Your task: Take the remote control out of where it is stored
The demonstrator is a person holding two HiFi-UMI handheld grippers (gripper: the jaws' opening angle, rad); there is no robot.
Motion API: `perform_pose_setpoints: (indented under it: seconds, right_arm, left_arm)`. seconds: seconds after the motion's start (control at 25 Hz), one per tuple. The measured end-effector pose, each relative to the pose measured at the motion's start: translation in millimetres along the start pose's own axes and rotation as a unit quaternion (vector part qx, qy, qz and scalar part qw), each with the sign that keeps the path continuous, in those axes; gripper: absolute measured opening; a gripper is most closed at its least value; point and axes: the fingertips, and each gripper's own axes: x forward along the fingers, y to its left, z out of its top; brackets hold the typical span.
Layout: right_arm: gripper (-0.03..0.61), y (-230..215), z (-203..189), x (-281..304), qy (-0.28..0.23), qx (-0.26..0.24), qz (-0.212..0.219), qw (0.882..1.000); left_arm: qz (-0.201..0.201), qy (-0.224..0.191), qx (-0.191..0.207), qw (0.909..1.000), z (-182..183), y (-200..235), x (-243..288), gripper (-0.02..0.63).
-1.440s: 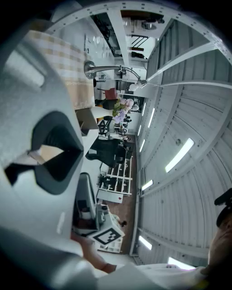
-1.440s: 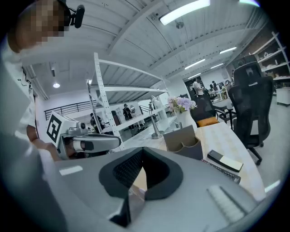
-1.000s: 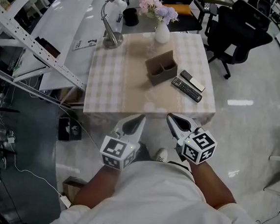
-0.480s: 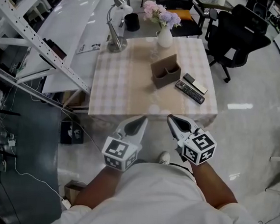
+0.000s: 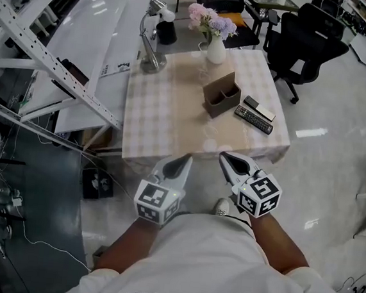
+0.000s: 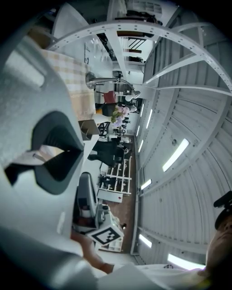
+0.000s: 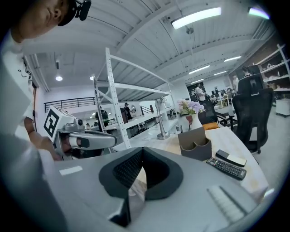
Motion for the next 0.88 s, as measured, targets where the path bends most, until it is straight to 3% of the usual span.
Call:
perform_pose_setpoints:
  seconds: [0.36,0.88]
  right_arm:
    - [0.005,7,-3,15,0.005,0.004,-0.024,1.000]
    - [0.005,15,-4,21,0.013,-0.007,-0.026,1.000]
  left_arm:
    - [-0.030,0.006,0.010,0.9995,0,14,-2,0.003]
    - [-0.033,0.002,0.005,0.9994,-1,19,-6,0.003]
